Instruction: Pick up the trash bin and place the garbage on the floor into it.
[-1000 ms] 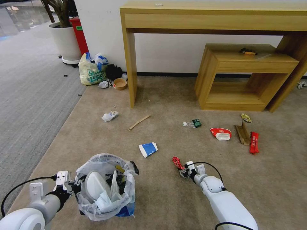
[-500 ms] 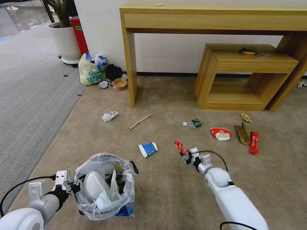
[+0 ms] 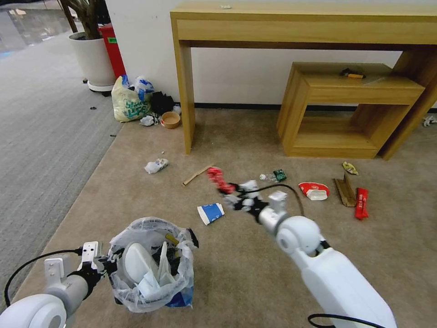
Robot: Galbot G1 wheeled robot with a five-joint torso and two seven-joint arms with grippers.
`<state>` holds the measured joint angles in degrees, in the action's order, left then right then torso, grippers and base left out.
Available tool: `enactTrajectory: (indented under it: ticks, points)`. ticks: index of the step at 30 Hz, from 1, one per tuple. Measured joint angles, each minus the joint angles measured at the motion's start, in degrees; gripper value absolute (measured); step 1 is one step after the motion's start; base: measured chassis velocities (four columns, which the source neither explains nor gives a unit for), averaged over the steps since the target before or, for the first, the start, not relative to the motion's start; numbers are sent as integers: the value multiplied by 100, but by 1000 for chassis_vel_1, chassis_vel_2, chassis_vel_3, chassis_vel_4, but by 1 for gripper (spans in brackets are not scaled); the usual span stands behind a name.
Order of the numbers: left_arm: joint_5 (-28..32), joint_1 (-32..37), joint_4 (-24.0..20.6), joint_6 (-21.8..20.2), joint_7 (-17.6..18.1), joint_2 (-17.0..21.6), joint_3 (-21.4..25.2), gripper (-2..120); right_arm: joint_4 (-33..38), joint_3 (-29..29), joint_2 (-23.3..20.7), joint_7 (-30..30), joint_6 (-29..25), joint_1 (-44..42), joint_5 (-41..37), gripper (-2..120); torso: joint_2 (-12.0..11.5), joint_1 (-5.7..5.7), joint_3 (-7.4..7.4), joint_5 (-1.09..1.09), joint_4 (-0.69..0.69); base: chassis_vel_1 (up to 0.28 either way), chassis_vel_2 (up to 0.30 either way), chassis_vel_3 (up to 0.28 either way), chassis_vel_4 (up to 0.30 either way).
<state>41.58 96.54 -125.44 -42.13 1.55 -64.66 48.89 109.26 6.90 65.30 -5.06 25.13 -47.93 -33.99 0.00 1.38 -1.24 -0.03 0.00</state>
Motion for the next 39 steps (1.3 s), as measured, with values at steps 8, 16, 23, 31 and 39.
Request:
enactTrajectory:
  ticks: [8, 16, 23, 31, 39]
  points:
    - [70, 1, -32, 0, 76, -8, -1, 0, 379, 1393, 14, 415, 293, 797, -726, 44, 0, 0, 0, 0, 0, 0, 0, 0, 0]
    - [81, 6, -53, 0, 76, -6, 31, 0, 637, 2255, -159, 794, 566, 956, -1258, 44, 0, 0, 0, 1, -1, 0, 0, 0, 0]
    - [76, 30, -64, 0, 63, -18, 34, 0, 786, 2357, -481, 794, 731, 890, -1217, 44, 0, 0, 0, 1, -1, 0, 0, 0, 0]
    - [81, 7, -65, 0, 55, 5, 29, 0, 746, 2300, -410, 830, 756, 843, -1198, 67, 0, 0, 0, 1, -1, 0, 0, 0, 0]
    - [81, 8, -69, 0, 46, -4, 33, 0, 608, 2215, -377, 841, 658, 769, -1046, 96, 0, 0, 0, 1, -1, 0, 0, 0, 0]
